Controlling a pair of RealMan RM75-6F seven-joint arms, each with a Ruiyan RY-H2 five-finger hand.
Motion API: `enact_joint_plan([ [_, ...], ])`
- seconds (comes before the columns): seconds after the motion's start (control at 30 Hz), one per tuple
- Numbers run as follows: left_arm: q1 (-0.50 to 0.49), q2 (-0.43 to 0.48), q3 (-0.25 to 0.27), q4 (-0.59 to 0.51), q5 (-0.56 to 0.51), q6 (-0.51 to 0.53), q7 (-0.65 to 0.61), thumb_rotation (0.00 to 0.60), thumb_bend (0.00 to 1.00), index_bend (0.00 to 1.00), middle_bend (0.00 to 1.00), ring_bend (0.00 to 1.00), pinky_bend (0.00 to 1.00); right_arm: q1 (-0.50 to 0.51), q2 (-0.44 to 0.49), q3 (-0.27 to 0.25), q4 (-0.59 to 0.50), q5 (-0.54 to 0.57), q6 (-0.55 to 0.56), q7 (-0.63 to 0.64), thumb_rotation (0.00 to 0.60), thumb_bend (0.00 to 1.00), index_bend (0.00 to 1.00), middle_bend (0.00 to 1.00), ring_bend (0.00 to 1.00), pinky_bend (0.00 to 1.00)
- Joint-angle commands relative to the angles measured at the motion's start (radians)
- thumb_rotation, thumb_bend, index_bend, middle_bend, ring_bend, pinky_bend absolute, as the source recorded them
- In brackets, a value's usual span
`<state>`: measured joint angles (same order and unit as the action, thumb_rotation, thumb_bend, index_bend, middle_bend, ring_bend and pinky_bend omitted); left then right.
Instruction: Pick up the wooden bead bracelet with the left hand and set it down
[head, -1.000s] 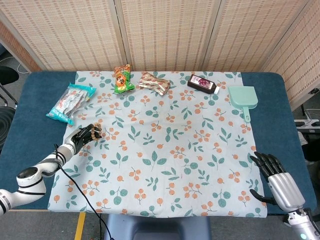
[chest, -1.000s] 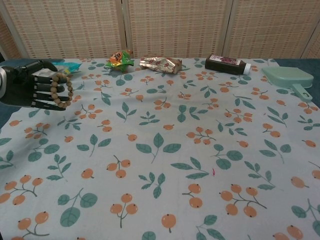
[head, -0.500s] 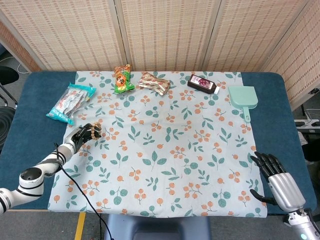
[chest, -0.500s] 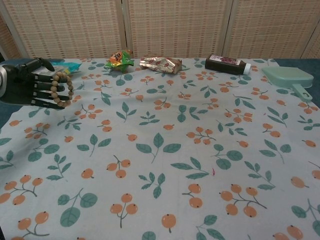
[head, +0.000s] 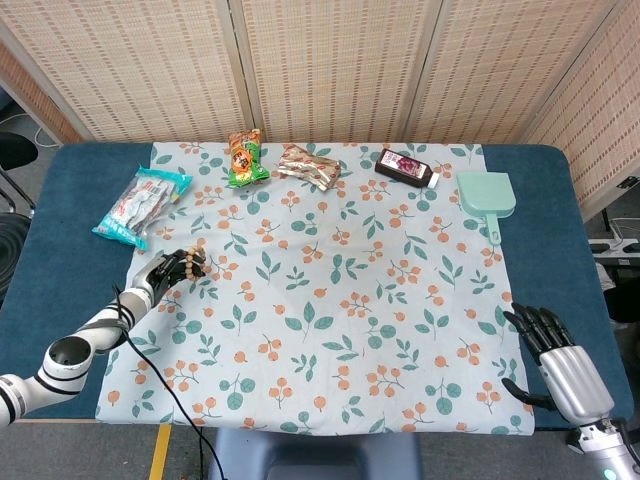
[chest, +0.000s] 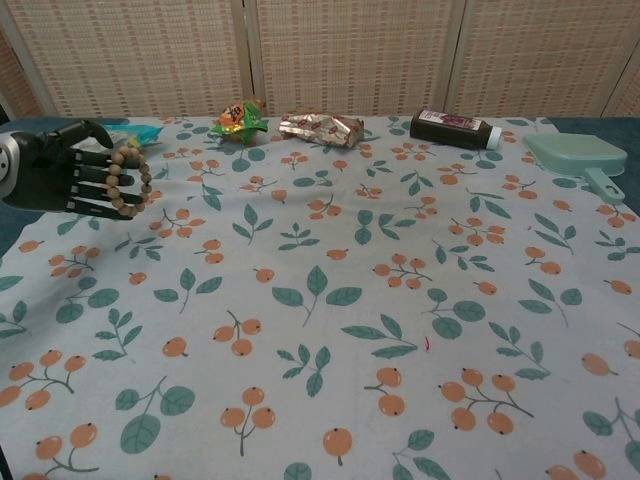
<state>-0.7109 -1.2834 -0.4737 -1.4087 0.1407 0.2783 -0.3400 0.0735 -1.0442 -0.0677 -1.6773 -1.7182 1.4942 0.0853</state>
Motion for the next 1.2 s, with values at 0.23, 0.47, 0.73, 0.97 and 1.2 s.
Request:
enact_joint_plan([
  [0.23, -0.021, 0.002, 0.042, 0.013, 0.064, -0.003, -0.067, 0.328, 0.62, 0.51, 0.60, 0.37, 0.14, 0.000, -0.001, 0.002, 0.000, 0.003, 0.000, -0.002, 0.559, 0.15, 0.00, 0.00, 0.00, 0.00],
  [0.47, -0.035, 0.003, 0.063, 0.018, 0.095, -0.005, -0.114, 0.418, 0.63, 0.51, 0.60, 0.37, 0.14, -0.002, 0.000, 0.002, -0.001, 0.001, 0.003, -0.003, 0.560, 0.15, 0.00, 0.00, 0.00, 0.00],
  [0.73, -0.048, 0.007, 0.085, 0.021, 0.116, -0.014, -0.166, 0.460, 0.69, 0.51, 0.60, 0.36, 0.15, -0.003, 0.001, 0.004, 0.000, 0.003, 0.006, -0.001, 0.559, 0.15, 0.00, 0.00, 0.00, 0.00],
  [0.97, -0.064, 0.017, 0.105, 0.027, 0.141, -0.046, -0.197, 0.600, 0.85, 0.51, 0.60, 0.37, 0.15, -0.005, 0.002, 0.006, 0.000, 0.006, 0.010, 0.001, 0.559, 0.15, 0.00, 0.00, 0.00, 0.00],
  [1.2, -0.066, 0.017, 0.107, 0.022, 0.178, -0.045, -0.222, 0.600, 0.82, 0.51, 0.60, 0.36, 0.14, -0.005, 0.003, 0.006, -0.001, 0.006, 0.009, 0.001, 0.558, 0.15, 0.00, 0.00, 0.00, 0.00],
])
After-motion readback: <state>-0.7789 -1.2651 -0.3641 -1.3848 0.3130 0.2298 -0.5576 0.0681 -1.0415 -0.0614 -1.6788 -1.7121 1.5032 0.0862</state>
